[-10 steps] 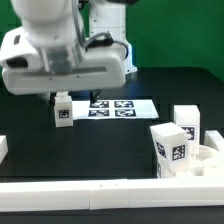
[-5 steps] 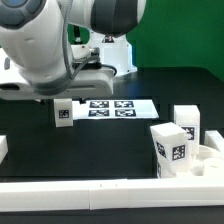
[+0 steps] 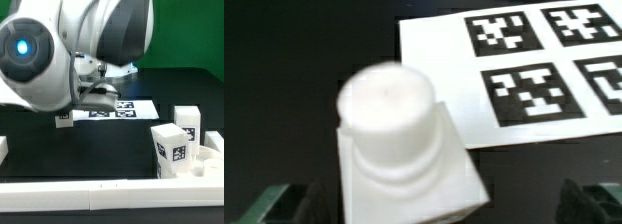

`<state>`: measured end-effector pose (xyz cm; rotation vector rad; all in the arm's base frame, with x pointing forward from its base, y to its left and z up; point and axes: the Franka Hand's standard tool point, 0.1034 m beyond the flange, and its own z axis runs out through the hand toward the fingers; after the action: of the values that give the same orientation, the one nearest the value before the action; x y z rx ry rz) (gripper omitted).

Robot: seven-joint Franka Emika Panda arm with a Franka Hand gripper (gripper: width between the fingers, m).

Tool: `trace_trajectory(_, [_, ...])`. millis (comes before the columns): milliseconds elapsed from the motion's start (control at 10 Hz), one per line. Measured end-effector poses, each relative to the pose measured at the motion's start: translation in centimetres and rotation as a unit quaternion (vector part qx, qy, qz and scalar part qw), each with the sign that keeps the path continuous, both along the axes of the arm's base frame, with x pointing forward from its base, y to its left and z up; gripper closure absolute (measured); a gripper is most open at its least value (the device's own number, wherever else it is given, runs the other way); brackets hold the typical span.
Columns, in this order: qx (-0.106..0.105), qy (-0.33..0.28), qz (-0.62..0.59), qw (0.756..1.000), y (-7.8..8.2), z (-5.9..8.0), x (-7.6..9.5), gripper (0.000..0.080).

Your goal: Assemble stool

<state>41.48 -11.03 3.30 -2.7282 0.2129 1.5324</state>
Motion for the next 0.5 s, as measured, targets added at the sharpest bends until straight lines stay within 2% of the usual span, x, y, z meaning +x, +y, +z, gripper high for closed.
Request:
trace_trajectory(200, [-0.009, 0.007, -0.006, 1.000, 0.0, -1.0, -0.9, 0.0151])
trace_trajectory(400, [-0.010, 0.015, -0.010, 1.000, -0.2, -1.2, -1.8, 0.0151])
trace_trajectory(500, [-0.010, 0.014, -0.011, 1.000, -0.3, -1.2, -1.8, 0.0190])
